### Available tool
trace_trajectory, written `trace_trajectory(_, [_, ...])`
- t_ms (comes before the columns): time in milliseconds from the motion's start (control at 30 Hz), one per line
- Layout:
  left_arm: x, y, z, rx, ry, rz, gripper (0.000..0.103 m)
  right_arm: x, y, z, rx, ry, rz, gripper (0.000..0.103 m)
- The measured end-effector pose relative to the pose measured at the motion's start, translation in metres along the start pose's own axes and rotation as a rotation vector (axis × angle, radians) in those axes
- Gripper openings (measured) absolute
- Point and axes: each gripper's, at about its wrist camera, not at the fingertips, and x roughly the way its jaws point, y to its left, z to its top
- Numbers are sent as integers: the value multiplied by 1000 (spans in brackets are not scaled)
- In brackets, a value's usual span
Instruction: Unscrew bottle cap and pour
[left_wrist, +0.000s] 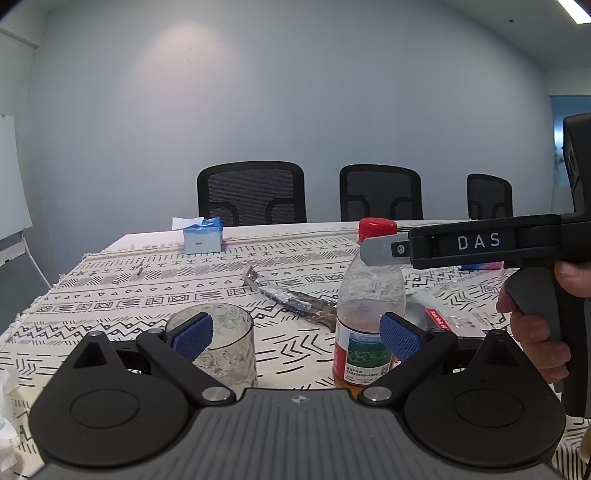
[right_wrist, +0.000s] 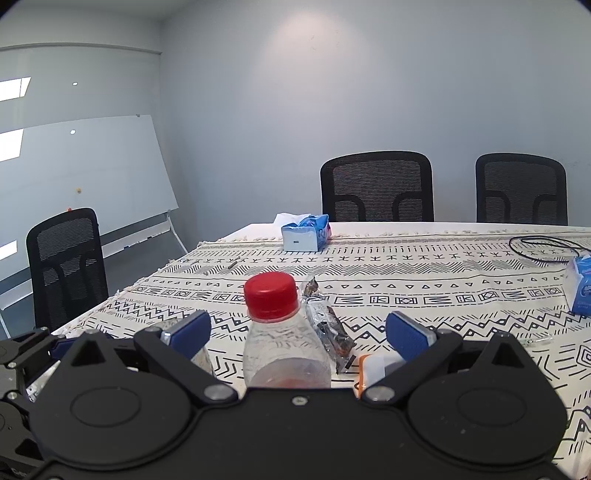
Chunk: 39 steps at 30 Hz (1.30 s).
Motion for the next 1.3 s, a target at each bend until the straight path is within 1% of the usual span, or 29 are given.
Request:
trace_trajectory(33, [-2,-4,-1,-1,-2,-8,98,1,-2,0,4,1,0,101])
trace_trajectory(67, [2,-2,-5,-31,14,-29,98,2,-4,-1,8,3,1,101])
trace_trajectory(167, [0,-11,-8,-44,2,-64,98,6,-11,-2,21,7,1,101])
trace_trajectory(267, [10,-12,-13,-77,4,-95,98,9,-17,-3,33,12,2,99])
trace_trajectory(367, [12,-11,-17,-90,-12,-124,98,10,-26,-4,39,11,1,99])
trace_trajectory(433, [12,-10,-16,-88,-23,-137,98,4,-19,-3,28,4,-8,99])
trace_trajectory(600, [15,-9,-15,-88,-60,-169,98,1,-27,-3,38,5,-7,99])
trace_trajectory(633, [10,-9,-15,-92,-71,-181,98,3,-25,-6,36,3,-4,98])
trace_trajectory(667, [10,-9,-15,-90,-78,-187,98,3,-25,-7,35,2,-1,95])
trace_trajectory(800, [13,-12,-18,-70,-72,-173,98,5,-23,-7,27,4,0,93])
trace_trajectory(967, [12,-11,-22,-49,-84,-160,98,5,-26,-9,21,4,8,93])
trace_trajectory(1100, [13,-10,-24,-50,-70,-167,98,5,-25,-8,17,0,7,93])
trace_trajectory(1300, [12,-11,-22,-25,-81,-169,98,4,-30,-10,18,-2,6,93])
